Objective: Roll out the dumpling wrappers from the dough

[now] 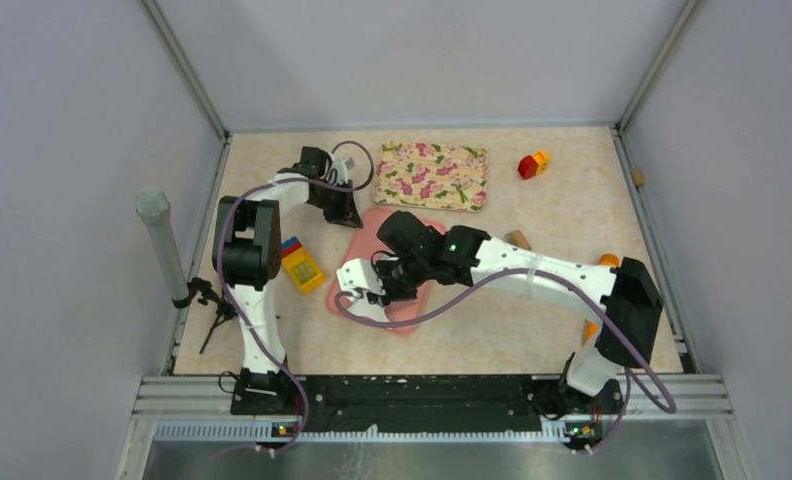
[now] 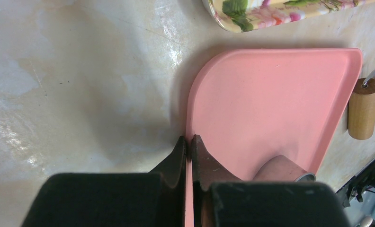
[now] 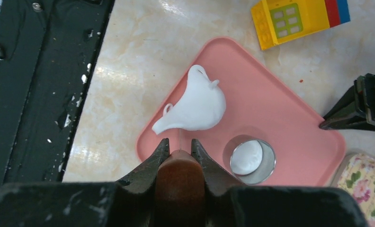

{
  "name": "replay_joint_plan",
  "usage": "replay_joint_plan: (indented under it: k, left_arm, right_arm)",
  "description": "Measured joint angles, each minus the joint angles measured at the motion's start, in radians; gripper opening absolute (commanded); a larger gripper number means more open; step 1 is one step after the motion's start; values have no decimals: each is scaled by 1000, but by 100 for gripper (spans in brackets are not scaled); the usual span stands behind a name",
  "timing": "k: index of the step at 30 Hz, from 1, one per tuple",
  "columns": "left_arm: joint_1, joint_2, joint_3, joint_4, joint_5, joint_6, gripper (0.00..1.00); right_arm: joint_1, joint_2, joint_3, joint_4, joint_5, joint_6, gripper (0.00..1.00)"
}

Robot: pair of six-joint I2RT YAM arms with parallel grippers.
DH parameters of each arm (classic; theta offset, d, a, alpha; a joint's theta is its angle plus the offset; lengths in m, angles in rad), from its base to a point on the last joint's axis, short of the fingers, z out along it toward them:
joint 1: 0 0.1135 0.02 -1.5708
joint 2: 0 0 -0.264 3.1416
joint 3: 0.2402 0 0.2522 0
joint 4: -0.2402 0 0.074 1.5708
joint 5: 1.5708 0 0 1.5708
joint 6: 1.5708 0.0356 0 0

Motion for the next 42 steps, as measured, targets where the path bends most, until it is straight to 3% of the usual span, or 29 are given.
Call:
replay_joint_plan:
  k: [9, 11, 15, 18, 21, 26, 28, 34, 42]
  left_arm:
    - [1, -2, 0, 0, 1, -1, 24]
    - [2, -5, 0, 0, 3, 0, 35]
    - [4, -22, 2, -14, 8, 10, 38]
    - [3, -37, 19, -48, 7, 27, 39]
    - [3, -41, 49, -88, 2, 47, 47]
    - [-4, -43, 50, -156, -39, 70, 48]
    - [-9, -47, 34, -175, -61, 80, 45]
    - [-39, -52, -16, -224, -116, 100, 3]
    - [-149, -43, 21, -266, -200, 172, 0]
  right_arm:
    - [-119, -28, 52, -130, 43, -72, 0]
    - [-164, -69, 48, -171, 32, -92, 0]
    - [-238, -194, 0, -150, -14, -84, 0]
    - [-335, -293, -72, -61, -89, -17, 0]
    - [-481, -356, -161, 79, -163, 87, 0]
    - [-664, -425, -320, 292, -232, 262, 0]
    - [-692, -458, -357, 333, -245, 301, 0]
    - [-721, -566, -403, 437, -301, 372, 0]
    - [-826, -611, -429, 534, -310, 472, 0]
